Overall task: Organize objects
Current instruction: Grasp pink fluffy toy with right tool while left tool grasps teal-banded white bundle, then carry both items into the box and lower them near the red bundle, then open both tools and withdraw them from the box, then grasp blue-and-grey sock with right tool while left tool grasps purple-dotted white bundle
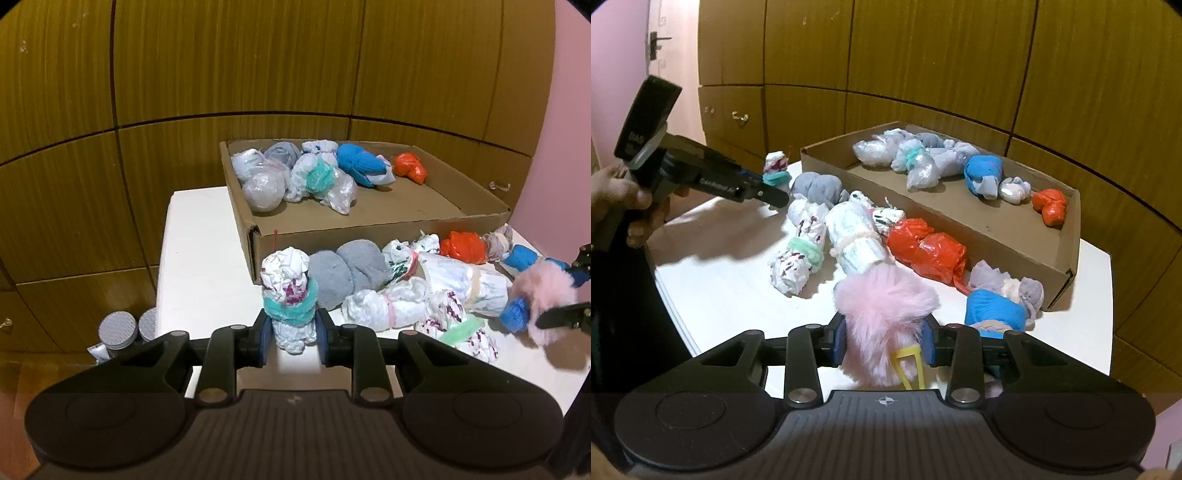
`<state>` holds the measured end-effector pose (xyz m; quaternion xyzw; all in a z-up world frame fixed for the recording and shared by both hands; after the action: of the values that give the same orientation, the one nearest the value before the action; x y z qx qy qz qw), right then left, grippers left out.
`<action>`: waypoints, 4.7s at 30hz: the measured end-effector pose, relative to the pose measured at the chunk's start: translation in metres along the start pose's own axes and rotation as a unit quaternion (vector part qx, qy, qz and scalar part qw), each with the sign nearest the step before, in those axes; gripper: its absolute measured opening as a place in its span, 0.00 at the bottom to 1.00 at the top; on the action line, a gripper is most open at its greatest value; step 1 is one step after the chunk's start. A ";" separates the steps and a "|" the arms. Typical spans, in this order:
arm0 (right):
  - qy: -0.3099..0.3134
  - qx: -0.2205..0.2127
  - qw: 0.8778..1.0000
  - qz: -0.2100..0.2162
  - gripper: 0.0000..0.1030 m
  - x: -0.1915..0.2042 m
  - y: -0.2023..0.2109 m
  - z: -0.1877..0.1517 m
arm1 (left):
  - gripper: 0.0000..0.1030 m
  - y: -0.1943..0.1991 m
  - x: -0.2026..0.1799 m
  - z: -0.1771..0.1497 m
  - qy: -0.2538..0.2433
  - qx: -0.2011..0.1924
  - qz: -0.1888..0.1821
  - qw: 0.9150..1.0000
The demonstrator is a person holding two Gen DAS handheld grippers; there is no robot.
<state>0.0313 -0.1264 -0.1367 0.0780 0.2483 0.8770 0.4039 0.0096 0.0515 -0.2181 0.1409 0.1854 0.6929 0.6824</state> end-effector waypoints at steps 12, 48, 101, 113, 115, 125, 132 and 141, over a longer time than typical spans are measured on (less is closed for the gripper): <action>-0.079 -0.065 0.995 0.010 0.42 -0.034 0.035 0.052 | 0.22 0.025 -0.015 0.051 -0.029 -0.021 -0.016 0.999; -0.191 -0.001 0.979 -0.070 0.44 -0.200 -0.157 0.072 | 0.22 -0.240 -0.125 0.093 -0.065 0.111 -0.089 0.988; -0.166 -0.073 0.979 -0.092 0.83 -0.058 0.020 0.027 | 0.94 0.026 -0.082 0.025 -0.001 -0.009 0.071 0.997; -0.138 -0.065 0.981 -0.120 0.83 -0.048 0.019 -0.033 | 0.95 0.008 -0.114 -0.019 -0.047 -0.017 0.058 0.997; -0.137 -0.067 0.981 -0.121 0.83 -0.050 0.016 -0.033 | 0.94 0.000 -0.115 -0.022 -0.048 -0.013 0.059 0.997; -0.138 -0.061 0.982 -0.117 0.81 -0.055 0.003 -0.041 | 0.77 -0.013 -0.116 -0.029 -0.032 -0.002 0.038 0.999; -0.135 -0.061 0.982 -0.117 0.59 -0.054 0.000 -0.042 | 0.61 -0.009 -0.117 -0.030 -0.019 -0.007 0.022 1.000; -0.132 -0.074 0.981 -0.120 0.53 -0.052 0.005 -0.044 | 0.34 -0.006 -0.113 -0.027 -0.010 -0.007 0.013 1.000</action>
<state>0.0476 -0.1842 -0.1688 0.1326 0.1350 0.8200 0.5402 0.0062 -0.0633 -0.2385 0.1452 0.1717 0.7014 0.6763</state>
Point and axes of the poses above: each gripper's, at about its wrist camera, not at the fingertips, and y roughly against the way its jaws point, x to its left, z to its top, the point moved 3 cm from there along -y, roughly the way its jaws point, and after that the axes turned 12 degrees about -x, right-handed, at the moved point
